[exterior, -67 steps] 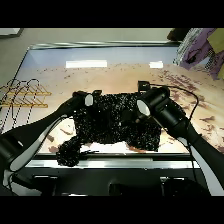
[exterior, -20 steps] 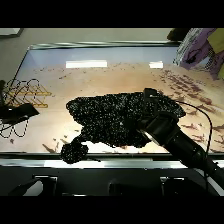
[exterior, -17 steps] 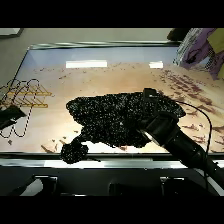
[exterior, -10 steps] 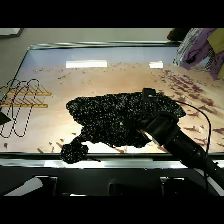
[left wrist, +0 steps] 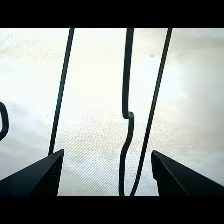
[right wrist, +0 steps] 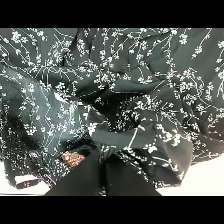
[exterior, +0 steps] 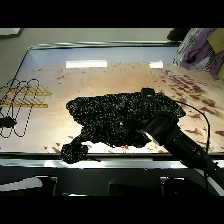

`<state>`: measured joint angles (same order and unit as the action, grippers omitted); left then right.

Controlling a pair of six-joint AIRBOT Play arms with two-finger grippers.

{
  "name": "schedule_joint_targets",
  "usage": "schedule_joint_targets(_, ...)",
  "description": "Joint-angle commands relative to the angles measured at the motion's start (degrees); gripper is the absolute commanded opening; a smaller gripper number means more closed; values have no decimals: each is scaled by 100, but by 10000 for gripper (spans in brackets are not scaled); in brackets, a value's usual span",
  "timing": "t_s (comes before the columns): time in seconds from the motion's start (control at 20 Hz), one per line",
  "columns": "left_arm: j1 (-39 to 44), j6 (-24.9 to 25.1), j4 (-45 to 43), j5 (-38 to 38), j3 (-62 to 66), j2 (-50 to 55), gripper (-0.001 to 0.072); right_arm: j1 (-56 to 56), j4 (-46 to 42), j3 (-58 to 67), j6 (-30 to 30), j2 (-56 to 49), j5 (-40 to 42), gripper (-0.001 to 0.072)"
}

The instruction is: Fold the clothes and pants, and hang the long-sleeved shirts on hangers.

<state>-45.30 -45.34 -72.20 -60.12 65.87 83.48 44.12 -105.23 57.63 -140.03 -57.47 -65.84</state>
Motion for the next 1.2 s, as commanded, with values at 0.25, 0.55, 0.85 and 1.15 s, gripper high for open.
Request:
schedule_joint_targets(0.25, 184, 105, 17, -109, -116, 595, 593, 7, 2, -2, 9, 4, -22, 30)
schedule_joint_targets(0.55, 258, 101, 22, -157, -238, 699, 590, 7, 2, -2, 9, 4, -24, 30)
schedule_joint_targets(0.85, 354, 107, 13, -398, -236, 706, 105, 7, -2, -2, 7, 4, -24, 30)
schedule_joint_targets(1.15, 474, 184, 431, -546, -42, 623, 24, 7, -46, 0, 7, 9, -24, 30)
